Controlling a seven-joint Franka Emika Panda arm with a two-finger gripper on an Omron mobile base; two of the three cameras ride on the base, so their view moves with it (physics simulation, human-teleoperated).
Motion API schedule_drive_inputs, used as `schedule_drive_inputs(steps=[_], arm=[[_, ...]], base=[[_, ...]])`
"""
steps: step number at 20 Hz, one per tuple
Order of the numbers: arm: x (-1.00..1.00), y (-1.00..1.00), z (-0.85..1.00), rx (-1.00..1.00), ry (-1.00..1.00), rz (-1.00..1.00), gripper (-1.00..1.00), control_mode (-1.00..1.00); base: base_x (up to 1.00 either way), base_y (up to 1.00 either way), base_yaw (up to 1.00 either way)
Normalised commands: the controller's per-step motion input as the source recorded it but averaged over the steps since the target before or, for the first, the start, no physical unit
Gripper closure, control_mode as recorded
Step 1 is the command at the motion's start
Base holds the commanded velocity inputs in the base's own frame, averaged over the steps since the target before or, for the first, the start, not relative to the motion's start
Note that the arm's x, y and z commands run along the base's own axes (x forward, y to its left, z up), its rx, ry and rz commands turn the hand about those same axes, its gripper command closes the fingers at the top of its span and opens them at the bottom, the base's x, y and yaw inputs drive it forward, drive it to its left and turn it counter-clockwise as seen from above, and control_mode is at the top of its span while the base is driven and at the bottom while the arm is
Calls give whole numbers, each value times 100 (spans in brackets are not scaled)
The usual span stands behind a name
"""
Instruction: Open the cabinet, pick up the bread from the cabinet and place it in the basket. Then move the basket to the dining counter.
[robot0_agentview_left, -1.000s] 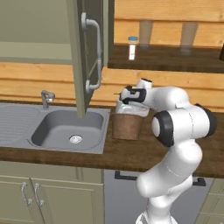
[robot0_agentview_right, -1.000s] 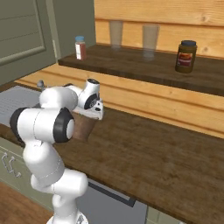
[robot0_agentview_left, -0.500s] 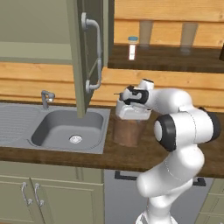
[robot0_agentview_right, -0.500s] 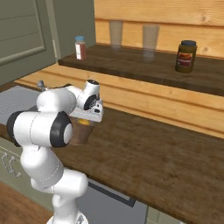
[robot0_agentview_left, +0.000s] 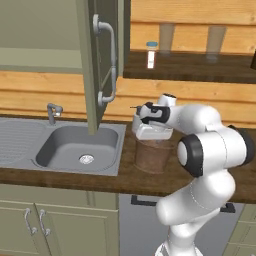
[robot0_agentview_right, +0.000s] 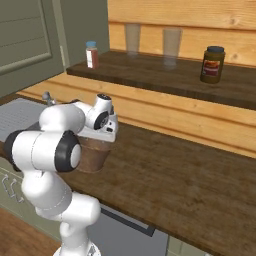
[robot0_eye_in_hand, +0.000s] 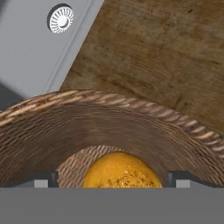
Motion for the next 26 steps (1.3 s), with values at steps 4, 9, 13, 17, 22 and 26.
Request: schedule_drive_inputs(steps=[4, 9, 13, 17, 22, 26], arm=[[-43, 0, 5, 0, -3, 0, -100, -100], [-51, 0, 22, 0, -11, 0, -100, -100], [-41, 0, 29, 0, -11, 0, -100, -100], [-51, 0, 46, 0, -8, -3, -100, -100], [-55, -23, 38, 0, -1, -25, -100, -100], [-56, -30, 24, 0, 1, -46, -100, -100]], base=[[0, 0, 0], [0, 0, 0], [0, 0, 0], [0, 0, 0], [0, 0, 0], [0, 0, 0]])
